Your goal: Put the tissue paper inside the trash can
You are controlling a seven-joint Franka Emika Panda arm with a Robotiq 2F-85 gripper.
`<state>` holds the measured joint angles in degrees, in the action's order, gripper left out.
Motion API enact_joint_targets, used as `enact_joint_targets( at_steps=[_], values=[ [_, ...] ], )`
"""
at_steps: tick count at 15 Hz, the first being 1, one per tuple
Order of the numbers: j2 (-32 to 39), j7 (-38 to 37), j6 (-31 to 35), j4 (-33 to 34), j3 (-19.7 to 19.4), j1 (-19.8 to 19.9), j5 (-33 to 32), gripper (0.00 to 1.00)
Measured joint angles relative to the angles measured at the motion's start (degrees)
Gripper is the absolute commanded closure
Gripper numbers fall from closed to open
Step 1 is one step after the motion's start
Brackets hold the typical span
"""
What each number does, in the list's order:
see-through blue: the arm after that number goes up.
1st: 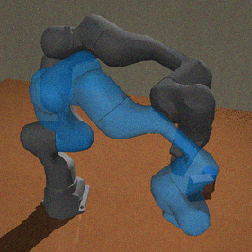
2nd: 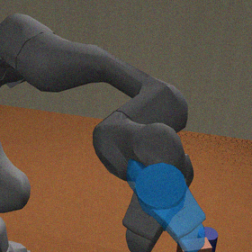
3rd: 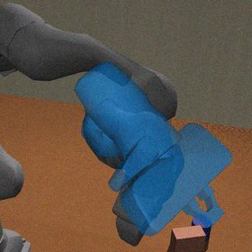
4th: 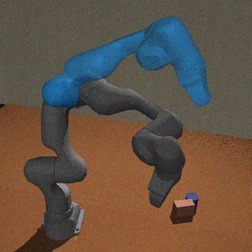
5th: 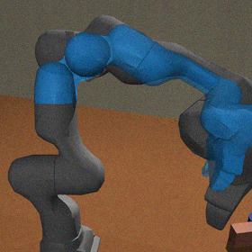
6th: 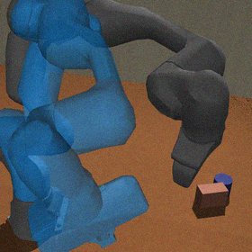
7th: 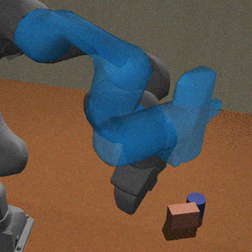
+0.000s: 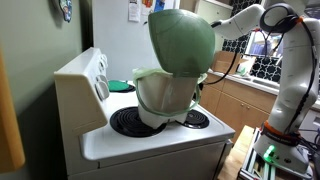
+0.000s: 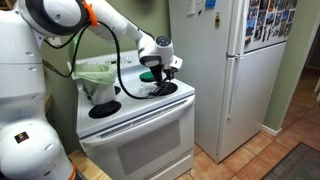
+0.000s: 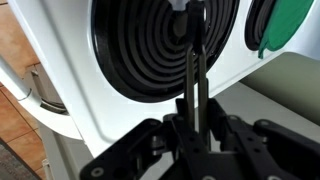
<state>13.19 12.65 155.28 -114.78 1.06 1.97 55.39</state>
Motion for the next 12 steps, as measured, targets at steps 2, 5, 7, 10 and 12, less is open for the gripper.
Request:
enact_joint_targets(
  at_steps=[2, 5, 7, 10, 12],
  values=[
    [0.68, -0.23, -0.2, 0.57, 0.0, 0.0, 0.0, 0.79],
    [1.26, -0.38, -0.34, 0.98, 0.0, 0.0, 0.0, 0.73],
    [1.46, -0.47, -0.42, 1.06, 0.0, 0.0, 0.0, 0.72],
    [1.54, -0.6, -0.48, 1.09, 0.0, 0.01, 0.0, 0.73],
    [1.54, -0.66, -0.49, 1.09, 0.0, 0.06, 0.0, 0.72]
  ],
)
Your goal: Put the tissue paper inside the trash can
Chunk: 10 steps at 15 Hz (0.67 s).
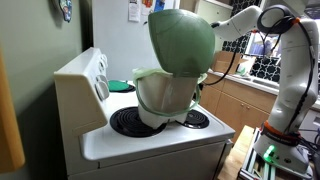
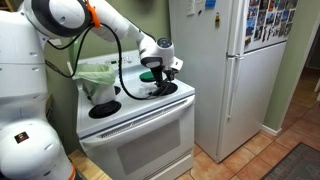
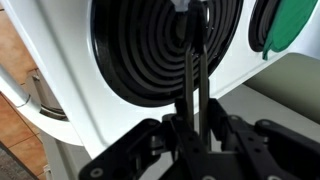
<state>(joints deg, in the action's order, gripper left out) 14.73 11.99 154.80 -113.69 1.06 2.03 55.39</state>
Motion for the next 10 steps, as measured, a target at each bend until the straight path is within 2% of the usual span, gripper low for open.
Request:
enact_joint_targets(
  at_steps=[10],
  values=[
    [-0.01, -0.17, -1.2, 0.0, -0.01, 0.54, 0.0, 0.63]
  ],
)
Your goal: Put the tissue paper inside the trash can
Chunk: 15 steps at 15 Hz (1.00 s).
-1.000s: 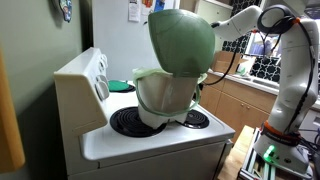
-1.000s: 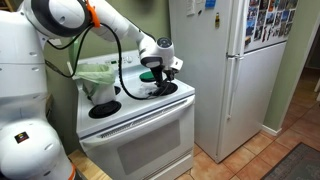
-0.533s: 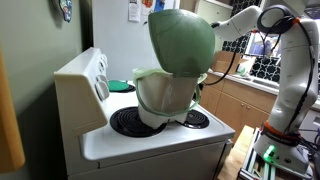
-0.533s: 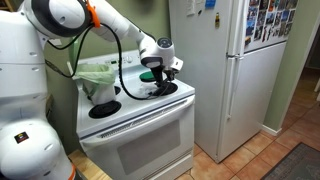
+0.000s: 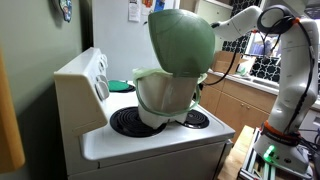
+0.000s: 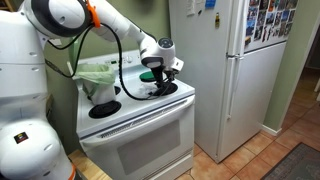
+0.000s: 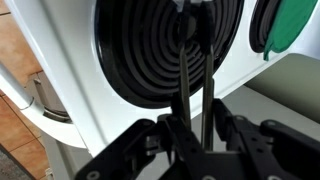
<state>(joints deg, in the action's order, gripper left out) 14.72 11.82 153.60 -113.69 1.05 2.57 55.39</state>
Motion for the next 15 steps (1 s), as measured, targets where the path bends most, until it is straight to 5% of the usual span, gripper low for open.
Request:
enact_joint_targets(
  at_steps=[15],
  values=[
    [-0.58, -0.42, -1.35, -0.44, -0.04, 0.49, 0.0, 0.64]
  ],
)
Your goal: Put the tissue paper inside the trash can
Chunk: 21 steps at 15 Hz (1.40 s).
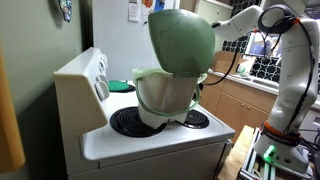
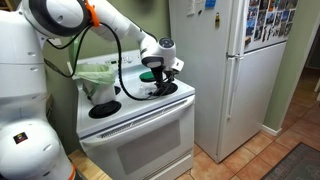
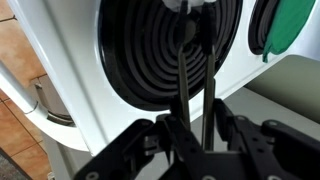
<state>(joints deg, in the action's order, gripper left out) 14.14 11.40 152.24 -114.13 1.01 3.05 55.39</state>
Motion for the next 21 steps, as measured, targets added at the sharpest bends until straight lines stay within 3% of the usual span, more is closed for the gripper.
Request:
enact_joint_targets(
  at_steps=[21],
  values=[
    [-1.7, -1.92, -4.33, -2.47, 0.02, 0.4, 0.69, 0.62]
  ],
)
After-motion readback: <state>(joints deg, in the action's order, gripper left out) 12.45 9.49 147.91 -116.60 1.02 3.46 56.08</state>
